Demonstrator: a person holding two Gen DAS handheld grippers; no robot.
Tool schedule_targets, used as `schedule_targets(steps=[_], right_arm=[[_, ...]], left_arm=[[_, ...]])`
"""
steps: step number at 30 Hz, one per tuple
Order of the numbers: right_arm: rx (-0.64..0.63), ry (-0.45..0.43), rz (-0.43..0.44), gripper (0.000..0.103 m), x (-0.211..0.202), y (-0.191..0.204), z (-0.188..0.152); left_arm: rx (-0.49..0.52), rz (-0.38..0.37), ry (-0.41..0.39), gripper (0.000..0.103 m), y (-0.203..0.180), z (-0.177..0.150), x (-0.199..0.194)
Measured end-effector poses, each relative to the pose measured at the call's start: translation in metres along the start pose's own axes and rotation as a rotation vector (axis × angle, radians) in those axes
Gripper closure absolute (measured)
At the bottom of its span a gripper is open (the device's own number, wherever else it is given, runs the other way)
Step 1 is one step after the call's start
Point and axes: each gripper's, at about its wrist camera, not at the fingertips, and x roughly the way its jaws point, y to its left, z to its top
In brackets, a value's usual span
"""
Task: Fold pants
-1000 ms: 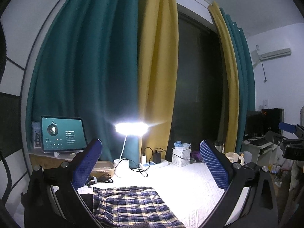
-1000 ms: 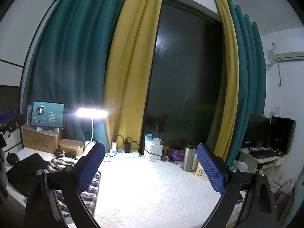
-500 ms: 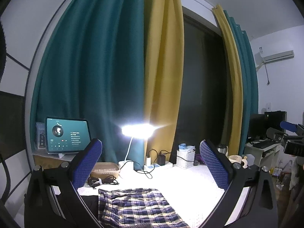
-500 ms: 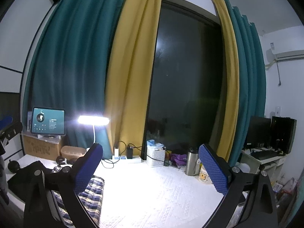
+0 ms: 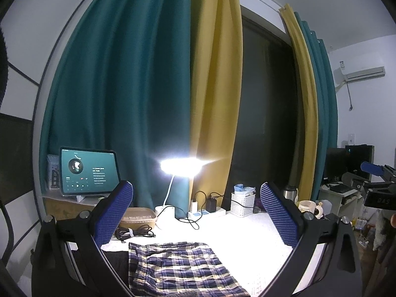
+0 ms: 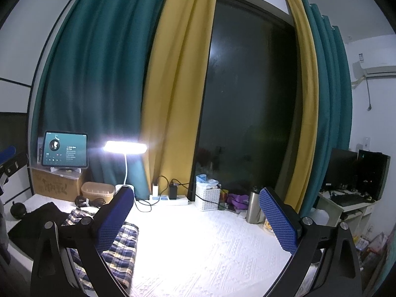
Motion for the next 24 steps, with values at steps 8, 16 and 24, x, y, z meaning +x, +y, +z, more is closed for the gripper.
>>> schedule_targets(steps=[8, 16, 24], right_arm=[[0.001, 0.000, 0.001, 0.001, 0.0002, 0.0000, 0.0001], [0.000, 0.000, 0.001, 0.001, 0.0002, -0.0007, 0.0001], [0.001, 0.002, 0.002, 0.001, -0.0002, 0.0004, -0.0004]], left_arm=[[0.000, -0.005, 0.007, 0.001, -0.0013, 0.0004, 0.0004], [0.003, -0.010, 0.015, 0.001, -0.0028, -0.0003, 0.0016], [0.002, -0.013, 0.018, 0.001, -0.0018, -0.0001, 0.0020]])
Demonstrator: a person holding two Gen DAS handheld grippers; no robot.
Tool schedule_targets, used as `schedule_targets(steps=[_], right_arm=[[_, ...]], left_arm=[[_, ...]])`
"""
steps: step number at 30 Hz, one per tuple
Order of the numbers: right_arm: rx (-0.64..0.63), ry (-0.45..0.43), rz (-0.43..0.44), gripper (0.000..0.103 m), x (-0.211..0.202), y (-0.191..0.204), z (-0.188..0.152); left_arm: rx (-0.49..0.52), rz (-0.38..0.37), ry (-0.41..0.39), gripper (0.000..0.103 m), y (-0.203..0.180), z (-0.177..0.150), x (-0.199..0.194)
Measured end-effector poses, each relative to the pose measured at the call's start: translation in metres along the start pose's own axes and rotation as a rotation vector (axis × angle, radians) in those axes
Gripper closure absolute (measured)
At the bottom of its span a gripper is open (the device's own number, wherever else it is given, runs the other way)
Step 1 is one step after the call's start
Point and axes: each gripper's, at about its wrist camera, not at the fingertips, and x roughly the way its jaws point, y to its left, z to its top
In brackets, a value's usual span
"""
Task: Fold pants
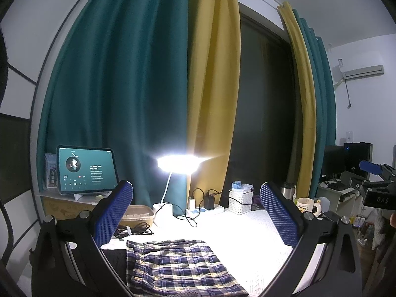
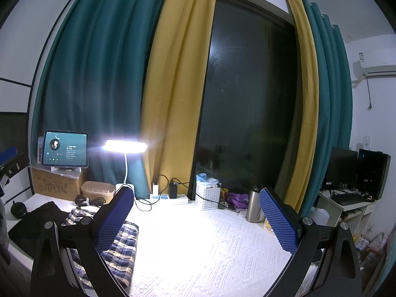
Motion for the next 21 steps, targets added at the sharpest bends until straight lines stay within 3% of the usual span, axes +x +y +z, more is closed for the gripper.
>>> schedule_targets(steps=[21], right_arm=[[-0.001, 0.001, 0.000, 0.001, -0.0013, 0.0004, -0.0010]], left_arm=[[0.009, -0.011, 0.013, 0.001, -0.0028, -0.0015, 0.0016]])
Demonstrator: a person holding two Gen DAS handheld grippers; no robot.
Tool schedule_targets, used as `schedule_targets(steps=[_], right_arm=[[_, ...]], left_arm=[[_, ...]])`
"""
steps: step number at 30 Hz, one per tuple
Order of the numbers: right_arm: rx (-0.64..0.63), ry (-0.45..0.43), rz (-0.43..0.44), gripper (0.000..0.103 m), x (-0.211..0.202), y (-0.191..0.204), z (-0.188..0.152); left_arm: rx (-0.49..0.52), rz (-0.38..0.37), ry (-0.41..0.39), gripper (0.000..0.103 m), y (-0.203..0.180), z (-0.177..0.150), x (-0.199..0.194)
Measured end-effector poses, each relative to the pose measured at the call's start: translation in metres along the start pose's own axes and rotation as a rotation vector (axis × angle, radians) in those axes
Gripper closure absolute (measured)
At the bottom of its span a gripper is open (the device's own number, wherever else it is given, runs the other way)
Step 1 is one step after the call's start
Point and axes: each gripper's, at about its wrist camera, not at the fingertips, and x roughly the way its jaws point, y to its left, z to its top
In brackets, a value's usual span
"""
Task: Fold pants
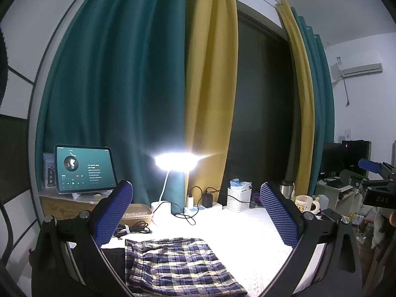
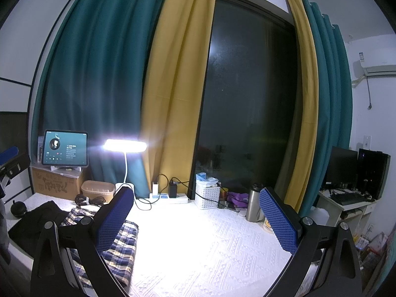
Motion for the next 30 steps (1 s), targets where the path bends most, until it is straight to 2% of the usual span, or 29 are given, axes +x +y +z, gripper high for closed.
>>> schedule_targets(steps=[30], right_arm=[[0.005, 0.012, -0.007, 0.001, -0.0035, -0.0055, -0.0062]], left_arm=[[-0.001, -0.021, 0.000, 0.001, -0.0031, -0.0012, 0.0001]])
